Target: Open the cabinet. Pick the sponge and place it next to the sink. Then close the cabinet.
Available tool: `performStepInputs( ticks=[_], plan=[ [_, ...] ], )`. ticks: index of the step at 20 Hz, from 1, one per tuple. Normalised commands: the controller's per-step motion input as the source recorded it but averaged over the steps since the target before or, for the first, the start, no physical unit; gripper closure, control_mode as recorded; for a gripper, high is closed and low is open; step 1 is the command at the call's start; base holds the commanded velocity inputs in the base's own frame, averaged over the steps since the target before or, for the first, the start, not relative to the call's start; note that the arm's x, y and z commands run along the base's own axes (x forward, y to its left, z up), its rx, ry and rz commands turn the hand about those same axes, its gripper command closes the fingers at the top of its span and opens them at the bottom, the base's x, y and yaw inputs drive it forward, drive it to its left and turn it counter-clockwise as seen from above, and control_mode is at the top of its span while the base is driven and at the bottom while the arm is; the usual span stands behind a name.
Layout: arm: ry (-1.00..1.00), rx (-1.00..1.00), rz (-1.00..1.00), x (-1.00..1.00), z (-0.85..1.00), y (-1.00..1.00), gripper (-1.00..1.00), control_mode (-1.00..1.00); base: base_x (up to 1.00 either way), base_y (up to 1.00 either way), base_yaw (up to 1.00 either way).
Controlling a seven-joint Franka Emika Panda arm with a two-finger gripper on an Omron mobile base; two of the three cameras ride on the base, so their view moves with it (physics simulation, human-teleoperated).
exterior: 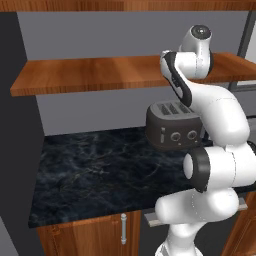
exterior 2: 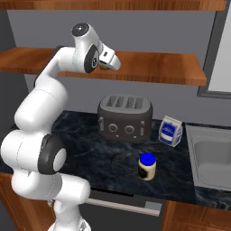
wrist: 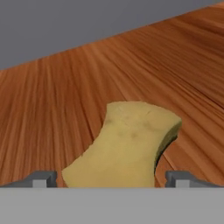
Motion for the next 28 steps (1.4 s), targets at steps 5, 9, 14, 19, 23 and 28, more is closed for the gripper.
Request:
performStepInputs(
  ticks=[5, 9, 14, 19, 23, 28],
  plan=[
    [0.0, 0.0, 0.0, 0.03, -0.09, 0.0, -1.0, -1.0, 0.0, 0.0, 0.0],
    [0.0, 0.0, 0.0, 0.0, 0.0, 0.0, 1.0, -1.0, 0.0, 0.0, 0.0],
    [0.0, 0.0, 0.0, 0.0, 0.0, 0.0, 1.0, -1.0, 0.0, 0.0, 0.0],
    [0.0, 0.0, 0.0, 0.0, 0.0, 0.0, 1.0, -1.0, 0.0, 0.0, 0.0],
    [-0.01, 0.0, 0.0, -0.22, 0.01, 0.0, 1.0, -1.0, 0.0, 0.0, 0.0],
    [0.0, 0.01, 0.0, -0.95, 0.05, -0.05, 1.0, -1.0, 0.0, 0.0, 0.0]
  ],
)
